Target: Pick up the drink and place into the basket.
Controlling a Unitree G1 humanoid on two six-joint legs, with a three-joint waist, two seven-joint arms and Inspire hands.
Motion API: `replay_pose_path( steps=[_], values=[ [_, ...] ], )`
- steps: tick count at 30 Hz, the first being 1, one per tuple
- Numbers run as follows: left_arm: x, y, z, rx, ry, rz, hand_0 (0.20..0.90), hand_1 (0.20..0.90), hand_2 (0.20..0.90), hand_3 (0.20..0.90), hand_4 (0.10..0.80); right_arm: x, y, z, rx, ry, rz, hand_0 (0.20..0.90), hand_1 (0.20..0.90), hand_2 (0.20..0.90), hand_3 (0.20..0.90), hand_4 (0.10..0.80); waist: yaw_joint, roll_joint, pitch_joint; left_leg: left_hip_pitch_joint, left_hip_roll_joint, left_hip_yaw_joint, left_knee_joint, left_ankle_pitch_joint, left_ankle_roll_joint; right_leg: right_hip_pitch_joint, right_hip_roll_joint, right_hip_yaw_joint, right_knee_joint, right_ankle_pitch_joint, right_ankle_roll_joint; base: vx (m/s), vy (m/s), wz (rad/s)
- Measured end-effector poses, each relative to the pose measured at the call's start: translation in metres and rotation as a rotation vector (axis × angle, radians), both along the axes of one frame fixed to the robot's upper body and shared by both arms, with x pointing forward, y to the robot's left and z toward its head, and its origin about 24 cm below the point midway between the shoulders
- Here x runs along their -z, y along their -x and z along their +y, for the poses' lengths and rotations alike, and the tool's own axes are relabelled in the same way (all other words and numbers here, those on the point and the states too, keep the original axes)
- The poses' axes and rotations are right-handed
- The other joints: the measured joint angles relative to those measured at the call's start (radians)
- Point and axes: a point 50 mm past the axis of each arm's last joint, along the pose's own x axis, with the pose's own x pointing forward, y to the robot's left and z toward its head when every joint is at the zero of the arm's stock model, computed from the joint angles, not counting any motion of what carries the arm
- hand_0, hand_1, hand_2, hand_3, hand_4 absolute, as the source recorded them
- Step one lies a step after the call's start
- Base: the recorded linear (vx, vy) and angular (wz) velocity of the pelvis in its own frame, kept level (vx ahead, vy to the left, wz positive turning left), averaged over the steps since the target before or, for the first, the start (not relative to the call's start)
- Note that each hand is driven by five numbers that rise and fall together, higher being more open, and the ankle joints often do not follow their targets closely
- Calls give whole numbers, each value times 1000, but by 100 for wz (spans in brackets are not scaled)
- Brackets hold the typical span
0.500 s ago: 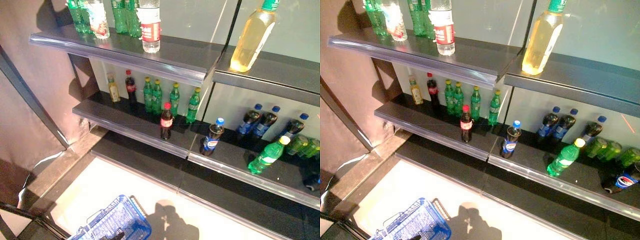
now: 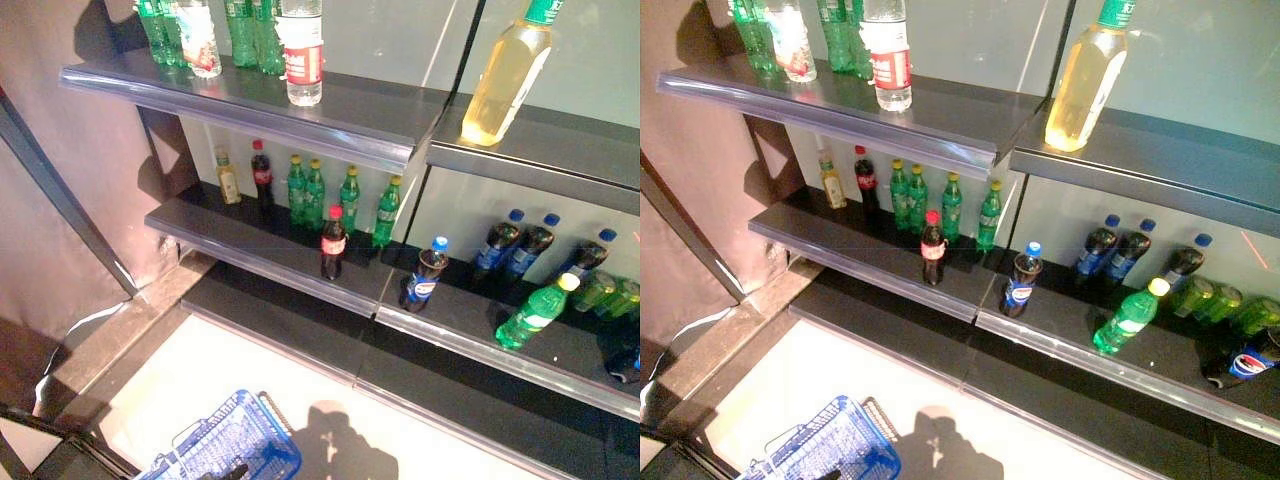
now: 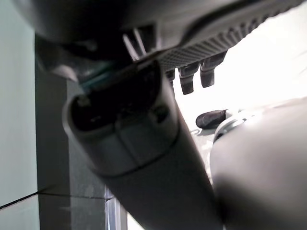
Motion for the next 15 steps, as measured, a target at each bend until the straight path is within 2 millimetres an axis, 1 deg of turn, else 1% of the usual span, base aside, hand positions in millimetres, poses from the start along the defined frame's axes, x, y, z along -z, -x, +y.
replay_pose_path(
  steps=[4,9,10,13,14,15],
  values=[
    [0,0,1,2,-3,0,300,300,300,200,100,-1,1,-4,-5,85,32,900,900,900,900,800,1,-1,0,0,0,-1,0,0,0,1,0,0,0,0,0,0,0,0],
    [-1,-1,3,9,-6,-2,300,300,300,200,100,-4,-3,-11,-46,183,9,900,900,900,900,800,8,-4,0,1,1,-4,0,2,-2,3,2,-1,0,0,0,3,-37,2],
    [-1,-2,4,11,-7,-3,300,300,300,200,100,-4,-5,-13,-53,190,1,900,900,900,900,800,16,-10,-1,1,1,-4,0,2,-2,4,3,-1,0,0,0,1,-41,0],
    [-3,-7,6,25,-6,-13,300,300,300,200,100,-8,-16,-19,-65,206,-67,900,900,900,900,800,25,-12,10,0,2,-5,0,2,-2,4,4,-2,0,0,-1,-18,-41,2],
    [-4,-7,9,29,-10,-17,300,300,300,200,100,-11,-27,-20,-86,201,-136,900,900,900,900,800,30,-24,11,-1,3,-9,0,4,-3,4,6,-2,0,0,-1,-43,-87,4],
    [-4,-9,9,33,-7,-25,300,300,300,200,100,-14,-37,-19,-102,191,-204,900,900,900,900,800,30,-24,20,-3,4,-10,0,5,-5,2,7,-2,0,1,-2,-35,-79,4]
  ],
)
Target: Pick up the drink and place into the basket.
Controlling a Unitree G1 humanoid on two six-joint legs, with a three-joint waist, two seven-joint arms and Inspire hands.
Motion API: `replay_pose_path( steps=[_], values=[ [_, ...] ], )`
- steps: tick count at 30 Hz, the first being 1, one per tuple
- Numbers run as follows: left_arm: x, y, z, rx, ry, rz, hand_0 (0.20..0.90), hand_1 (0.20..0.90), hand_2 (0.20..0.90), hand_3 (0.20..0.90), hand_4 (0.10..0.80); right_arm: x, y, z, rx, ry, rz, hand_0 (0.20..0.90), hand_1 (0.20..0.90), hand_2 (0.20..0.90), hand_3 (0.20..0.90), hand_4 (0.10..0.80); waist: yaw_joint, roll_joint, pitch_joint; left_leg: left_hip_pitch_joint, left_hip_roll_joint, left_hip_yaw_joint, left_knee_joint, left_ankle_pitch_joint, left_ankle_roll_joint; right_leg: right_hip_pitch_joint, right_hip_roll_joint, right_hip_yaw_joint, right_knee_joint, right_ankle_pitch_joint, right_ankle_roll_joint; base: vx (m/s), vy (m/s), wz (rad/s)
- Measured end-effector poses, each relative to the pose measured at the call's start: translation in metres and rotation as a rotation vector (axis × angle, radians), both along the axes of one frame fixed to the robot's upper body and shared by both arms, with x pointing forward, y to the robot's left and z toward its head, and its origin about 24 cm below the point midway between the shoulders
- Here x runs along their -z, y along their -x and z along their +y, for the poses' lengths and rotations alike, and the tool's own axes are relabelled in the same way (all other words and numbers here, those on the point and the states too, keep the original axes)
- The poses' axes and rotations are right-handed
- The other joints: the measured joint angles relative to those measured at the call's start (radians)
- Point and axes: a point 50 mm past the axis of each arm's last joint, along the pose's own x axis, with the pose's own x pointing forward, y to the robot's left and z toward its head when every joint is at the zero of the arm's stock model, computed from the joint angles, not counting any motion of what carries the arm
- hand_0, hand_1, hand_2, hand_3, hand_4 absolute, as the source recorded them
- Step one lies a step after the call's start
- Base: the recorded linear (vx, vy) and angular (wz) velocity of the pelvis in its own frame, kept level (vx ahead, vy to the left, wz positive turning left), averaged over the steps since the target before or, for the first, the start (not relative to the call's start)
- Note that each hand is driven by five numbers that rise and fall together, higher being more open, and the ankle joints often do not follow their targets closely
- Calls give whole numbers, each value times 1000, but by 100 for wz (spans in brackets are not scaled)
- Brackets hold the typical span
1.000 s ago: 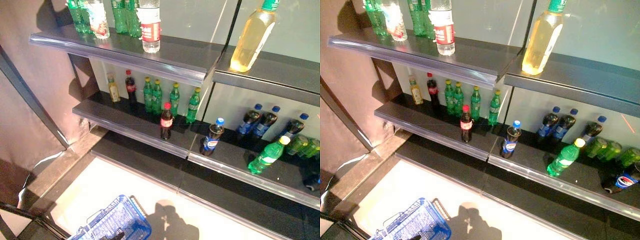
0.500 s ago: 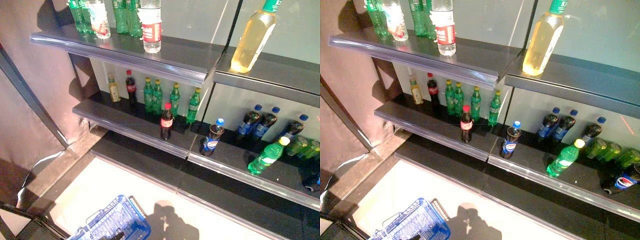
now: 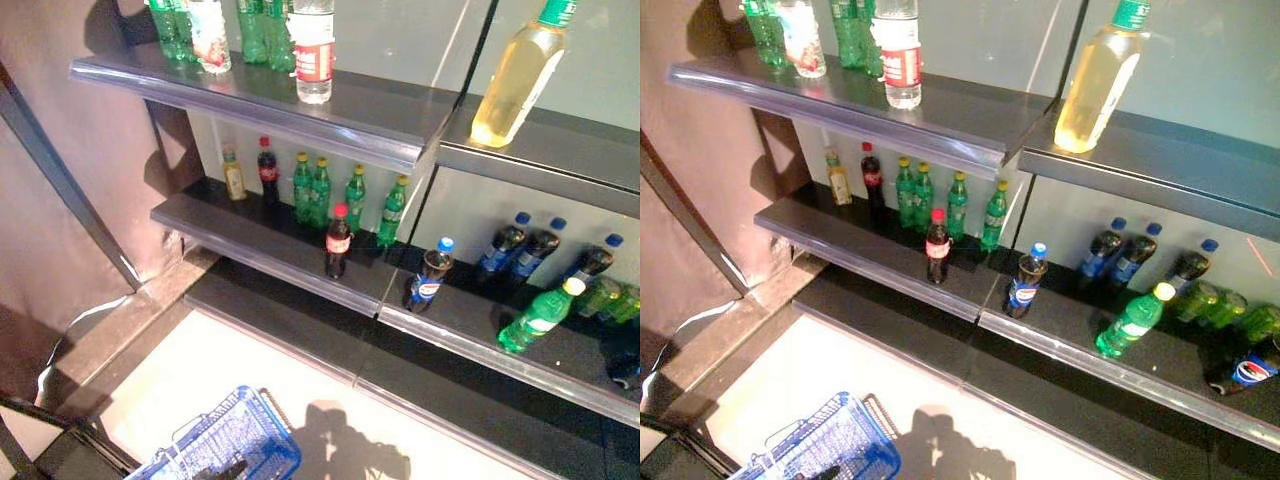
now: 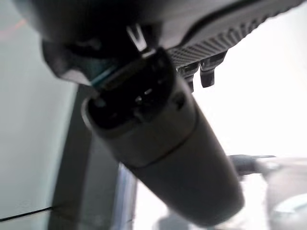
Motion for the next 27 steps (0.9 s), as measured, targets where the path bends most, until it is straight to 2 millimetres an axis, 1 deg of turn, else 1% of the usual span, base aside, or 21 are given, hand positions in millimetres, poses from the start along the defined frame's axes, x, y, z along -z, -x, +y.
replay_pose_path(
  steps=[1,3,4,5,6,7,8,10,12,13,16,18,19,23,24,26,27],
  values=[
    [-1,-2,1,4,-1,-6,300,300,300,200,100,-3,-9,2,-25,-8,-56,900,900,900,900,800,-1,-12,2,0,2,0,0,0,0,0,2,0,0,0,-1,-31,-80,3],
    [-1,-3,3,5,-7,-7,300,300,300,200,100,-9,-24,7,-58,-26,-127,900,900,900,900,800,1,-16,5,-3,3,-2,0,1,-1,-1,4,-2,0,-1,-2,-20,-63,3],
    [-3,-5,4,11,-14,-21,300,300,300,200,100,-19,-40,16,-125,-50,-231,900,900,900,900,800,-2,-21,12,-6,4,-4,0,2,-3,-4,5,-3,0,-1,-3,-12,-56,5],
    [-4,-7,7,11,-21,-30,300,300,300,200,100,-27,-52,22,-153,-68,-291,900,900,900,900,800,-2,-28,15,-6,4,-7,0,3,-4,-2,6,-6,0,-1,-3,-12,-58,8],
    [-5,-9,6,13,-22,-33,300,300,300,200,100,-32,-58,26,-168,-79,-328,900,900,900,900,800,-3,-30,17,-10,3,-12,0,3,-4,-3,6,-12,0,-1,-3,-4,-42,17],
    [-5,-12,4,13,-22,-38,300,300,300,200,100,-40,-66,31,-182,-92,-360,900,900,900,900,800,-6,-41,14,-15,2,-21,1,6,-4,-2,6,-23,0,-1,-3,3,-23,22],
    [-8,-17,5,11,-28,-58,300,300,300,200,100,-62,-79,43,-247,-120,-458,900,900,900,900,800,-8,-43,25,-17,1,-23,1,8,-3,-5,5,-25,1,-1,-3,4,-13,18],
    [-9,-18,7,0,-35,-61,300,300,300,200,100,-80,-93,55,-298,-147,-557,900,900,900,900,800,-8,-42,29,-16,-1,-24,1,9,-3,-3,4,-25,1,-1,-2,8,0,4],
    [-8,-15,6,-7,-31,-54,300,300,300,200,100,-96,-105,57,-324,-149,-614,900,900,900,900,800,-7,-45,28,-18,-3,-25,0,7,-1,-1,1,-25,1,-2,-1,22,19,6],
    [-8,-15,5,-15,-29,-55,300,300,300,200,100,-110,-112,56,-341,-146,-674,900,900,900,900,800,-11,-44,29,-21,-4,-21,0,5,2,-1,-1,-24,1,-1,-1,22,24,9],
    [-8,-14,7,-26,-33,-58,300,300,300,200,100,-127,-120,52,-347,-134,-749,900,900,900,900,800,-20,-45,28,-27,-4,-17,0,7,4,-3,-4,-23,1,-1,0,20,28,10],
    [-8,-7,8,-48,-36,-50,300,300,300,200,100,-137,-125,48,-344,-124,-794,900,900,900,900,800,-34,-47,27,-30,-4,-10,0,10,6,-7,-7,-21,1,-1,1,27,46,4],
    [-7,-6,8,-57,-35,-50,300,300,300,200,100,-144,-128,45,-337,-114,-830,900,900,900,900,800,-35,-45,28,-29,-3,9,0,12,8,-11,-9,-19,1,0,3,26,29,-9],
    [-6,-5,4,-62,-29,-56,300,300,300,200,100,-159,-133,37,-297,-58,-915,900,900,900,900,800,-36,-37,32,-29,-4,14,0,12,9,-16,-13,-16,1,2,6,35,36,-9],
    [-5,-3,1,-74,-26,-59,300,300,300,200,100,-168,-136,35,-281,-33,-961,900,900,900,900,800,-36,-34,33,-29,-4,22,0,13,9,-19,-14,-15,1,4,8,40,37,-12],
    [-4,-2,-2,-80,-21,-62,300,300,300,200,100,-177,-138,33,-254,1,-1016,900,900,900,900,800,-36,-26,34,-29,-4,31,0,12,9,-22,-16,-7,1,4,9,32,31,-14],
    [-3,0,-5,-84,-15,-59,300,300,300,200,100,-189,-140,32,-233,26,-1069,900,900,900,900,800,-35,-19,35,-26,-4,36,0,13,8,-24,-17,3,1,6,11,28,28,-13]
  ],
)
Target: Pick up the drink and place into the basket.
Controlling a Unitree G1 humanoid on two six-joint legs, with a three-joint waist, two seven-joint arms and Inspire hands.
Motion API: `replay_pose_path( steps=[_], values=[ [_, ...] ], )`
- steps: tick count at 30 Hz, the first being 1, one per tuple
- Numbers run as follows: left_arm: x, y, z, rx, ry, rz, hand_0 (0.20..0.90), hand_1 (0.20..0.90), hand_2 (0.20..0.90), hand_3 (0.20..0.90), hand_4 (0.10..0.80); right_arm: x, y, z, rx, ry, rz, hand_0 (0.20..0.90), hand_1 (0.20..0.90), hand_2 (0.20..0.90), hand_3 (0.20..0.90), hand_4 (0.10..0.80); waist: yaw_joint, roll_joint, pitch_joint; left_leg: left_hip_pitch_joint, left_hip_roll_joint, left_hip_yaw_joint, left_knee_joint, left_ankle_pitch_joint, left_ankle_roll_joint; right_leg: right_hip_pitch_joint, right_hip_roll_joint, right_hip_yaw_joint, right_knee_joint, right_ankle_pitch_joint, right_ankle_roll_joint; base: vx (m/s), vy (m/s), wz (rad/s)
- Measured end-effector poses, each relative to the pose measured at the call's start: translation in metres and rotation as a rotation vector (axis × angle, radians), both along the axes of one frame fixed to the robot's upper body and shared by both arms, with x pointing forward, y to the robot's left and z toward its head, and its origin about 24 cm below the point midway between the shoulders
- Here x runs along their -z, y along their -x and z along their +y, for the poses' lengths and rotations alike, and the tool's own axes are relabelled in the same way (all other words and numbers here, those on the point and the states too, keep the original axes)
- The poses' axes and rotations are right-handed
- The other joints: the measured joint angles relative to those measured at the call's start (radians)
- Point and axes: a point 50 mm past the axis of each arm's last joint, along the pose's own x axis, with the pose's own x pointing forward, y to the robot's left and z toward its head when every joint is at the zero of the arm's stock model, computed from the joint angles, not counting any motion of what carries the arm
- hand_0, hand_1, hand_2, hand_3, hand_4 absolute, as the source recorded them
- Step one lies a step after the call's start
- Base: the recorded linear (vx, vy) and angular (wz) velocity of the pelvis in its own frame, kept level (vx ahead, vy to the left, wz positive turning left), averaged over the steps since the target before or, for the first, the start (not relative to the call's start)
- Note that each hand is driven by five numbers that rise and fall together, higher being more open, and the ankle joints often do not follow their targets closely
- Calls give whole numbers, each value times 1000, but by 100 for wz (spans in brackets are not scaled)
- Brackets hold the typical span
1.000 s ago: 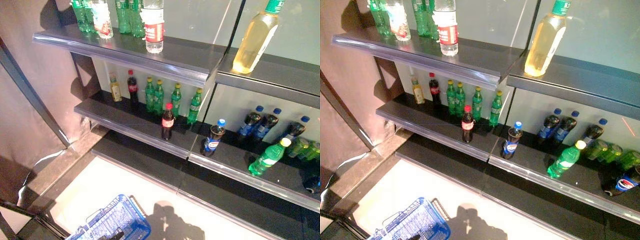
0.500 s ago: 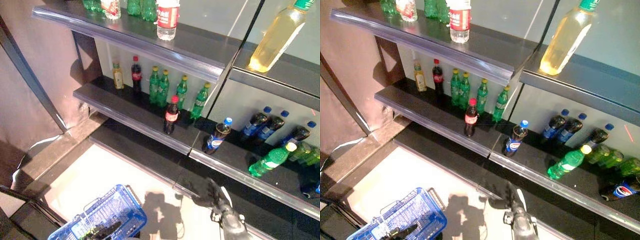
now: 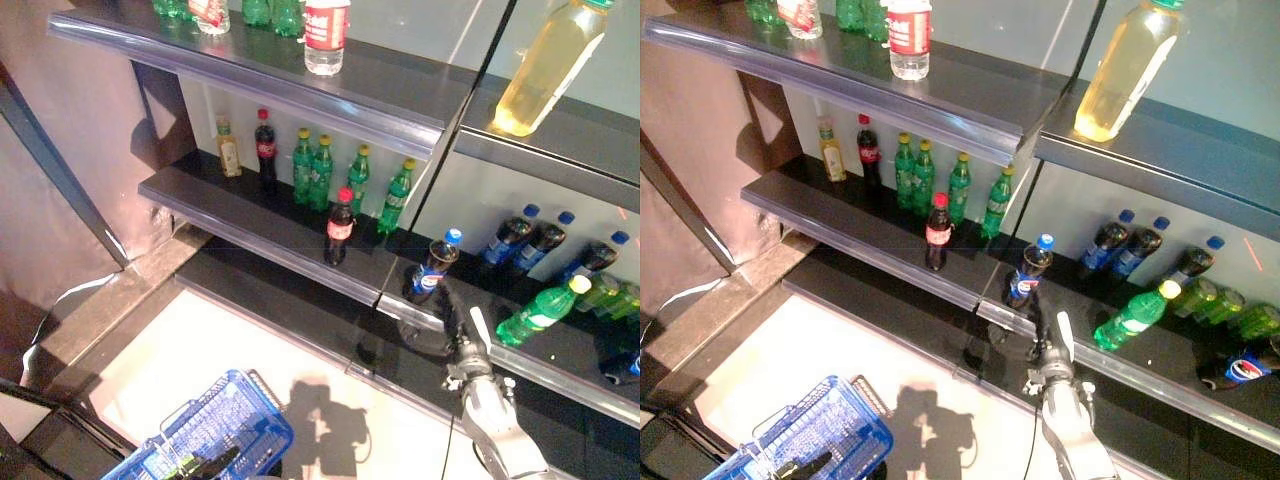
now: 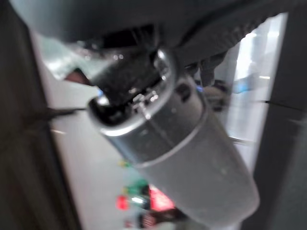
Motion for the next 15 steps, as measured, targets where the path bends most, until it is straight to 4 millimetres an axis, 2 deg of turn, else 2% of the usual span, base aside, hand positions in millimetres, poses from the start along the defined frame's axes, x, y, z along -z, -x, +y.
replay_pose_path(
  steps=[4,15],
  values=[
    [2,3,-5,-4,14,6,300,300,300,200,100,-19,-2,-2,59,41,-115,900,900,900,900,800,-1,16,0,2,0,3,1,0,0,0,-1,2,0,0,0,37,30,-4],
    [3,5,-9,3,20,8,300,300,300,200,100,-29,-7,-6,192,43,-179,900,900,900,900,800,6,31,8,2,-1,3,7,0,0,-3,-2,2,5,0,1,48,23,0]
  ],
)
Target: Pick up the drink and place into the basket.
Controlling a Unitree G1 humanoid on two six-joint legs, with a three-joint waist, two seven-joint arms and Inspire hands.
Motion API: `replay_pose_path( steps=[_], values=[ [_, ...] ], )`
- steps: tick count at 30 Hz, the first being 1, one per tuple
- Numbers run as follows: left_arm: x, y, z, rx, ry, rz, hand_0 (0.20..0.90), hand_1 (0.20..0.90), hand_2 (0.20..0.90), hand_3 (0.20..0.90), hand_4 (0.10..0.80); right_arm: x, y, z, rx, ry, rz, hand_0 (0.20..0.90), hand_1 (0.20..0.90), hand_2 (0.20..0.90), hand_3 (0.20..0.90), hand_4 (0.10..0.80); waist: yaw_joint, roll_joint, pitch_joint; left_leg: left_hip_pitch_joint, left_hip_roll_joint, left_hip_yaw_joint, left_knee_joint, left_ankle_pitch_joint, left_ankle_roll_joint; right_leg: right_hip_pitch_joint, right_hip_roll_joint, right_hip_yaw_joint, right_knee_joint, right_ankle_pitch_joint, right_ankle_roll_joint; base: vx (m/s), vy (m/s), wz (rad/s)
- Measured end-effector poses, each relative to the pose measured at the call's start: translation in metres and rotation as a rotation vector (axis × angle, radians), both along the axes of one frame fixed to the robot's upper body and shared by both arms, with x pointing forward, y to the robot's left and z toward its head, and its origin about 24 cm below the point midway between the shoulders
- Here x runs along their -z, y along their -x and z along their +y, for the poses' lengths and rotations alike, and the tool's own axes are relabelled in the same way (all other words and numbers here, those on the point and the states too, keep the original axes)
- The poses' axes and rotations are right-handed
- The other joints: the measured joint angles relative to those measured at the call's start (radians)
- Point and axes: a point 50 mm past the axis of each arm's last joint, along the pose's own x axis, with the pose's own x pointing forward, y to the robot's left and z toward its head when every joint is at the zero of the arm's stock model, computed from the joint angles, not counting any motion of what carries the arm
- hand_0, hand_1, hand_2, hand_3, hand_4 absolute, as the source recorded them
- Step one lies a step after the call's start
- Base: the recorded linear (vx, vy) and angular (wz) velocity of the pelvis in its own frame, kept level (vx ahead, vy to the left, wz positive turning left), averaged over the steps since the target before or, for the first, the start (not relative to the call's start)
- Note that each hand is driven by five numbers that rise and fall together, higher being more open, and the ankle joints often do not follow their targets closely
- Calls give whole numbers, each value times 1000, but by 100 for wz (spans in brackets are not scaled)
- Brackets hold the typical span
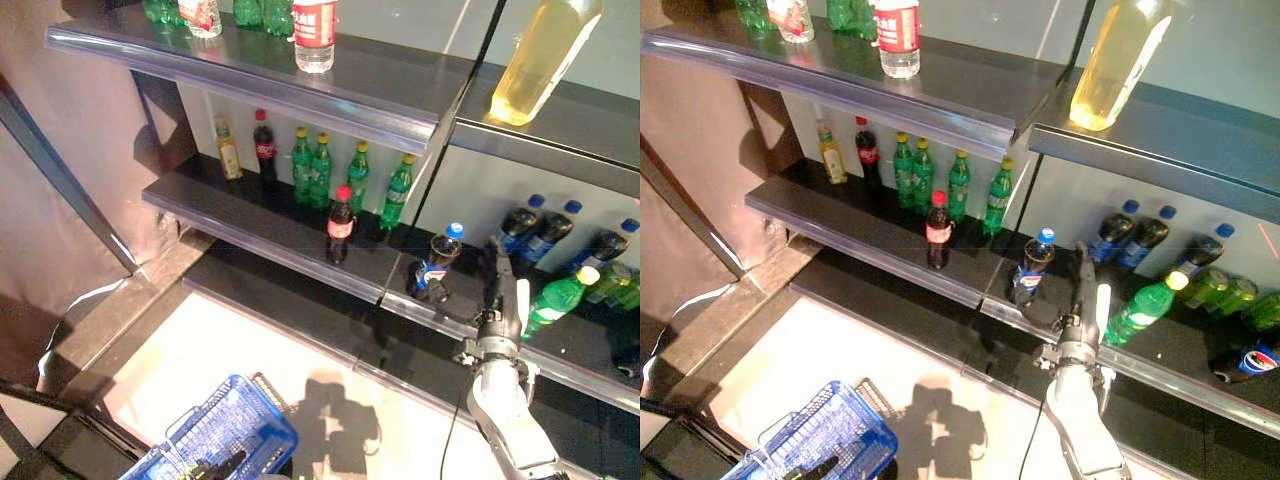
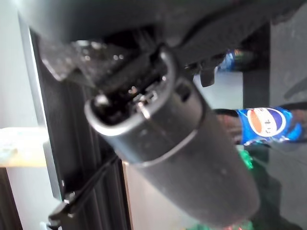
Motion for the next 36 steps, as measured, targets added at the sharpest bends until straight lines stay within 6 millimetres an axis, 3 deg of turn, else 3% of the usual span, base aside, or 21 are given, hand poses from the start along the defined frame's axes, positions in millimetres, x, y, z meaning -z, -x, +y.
replay_pose_path(
  steps=[6,15,17,22,28,36],
  values=[
    [1,-5,-8,36,14,-11,300,300,300,200,100,-1,0,-2,72,0,-19,900,900,900,900,800,5,40,43,-8,-9,-4,24,-4,5,-13,-10,-1,45,-18,7,51,49,3],
    [-1,-20,-17,57,36,-57,300,300,300,200,100,-14,-6,-6,242,-18,-120,900,900,900,900,800,23,61,108,-57,-30,-19,133,-43,20,-71,-42,-1,185,-81,14,18,40,5],
    [-3,-28,-19,61,42,-86,300,300,300,200,100,-23,-13,-5,250,-26,-164,900,900,900,900,800,22,68,124,-91,-32,-23,156,-43,20,-108,-47,0,220,-92,9,-167,20,5],
    [-13,-71,-28,130,42,-195,300,300,300,200,100,-50,-42,0,263,-37,-285,900,900,900,900,800,32,106,229,-190,-33,-35,223,-39,16,-230,-57,8,338,-120,1,-99,-15,4],
    [-19,-85,-24,113,29,-246,300,300,300,200,100,-68,-57,5,286,-52,-347,900,900,900,900,800,54,103,314,-243,-34,-38,266,-35,17,-305,-63,23,420,-139,-7,-70,-19,-1],
    [-30,-109,-29,159,27,-328,300,300,300,200,100,-87,-72,13,255,-88,-396,900,900,900,900,800,66,124,366,-314,-41,-36,284,-22,16,-391,-72,27,466,-139,-8,-84,2,-1]
  ],
)
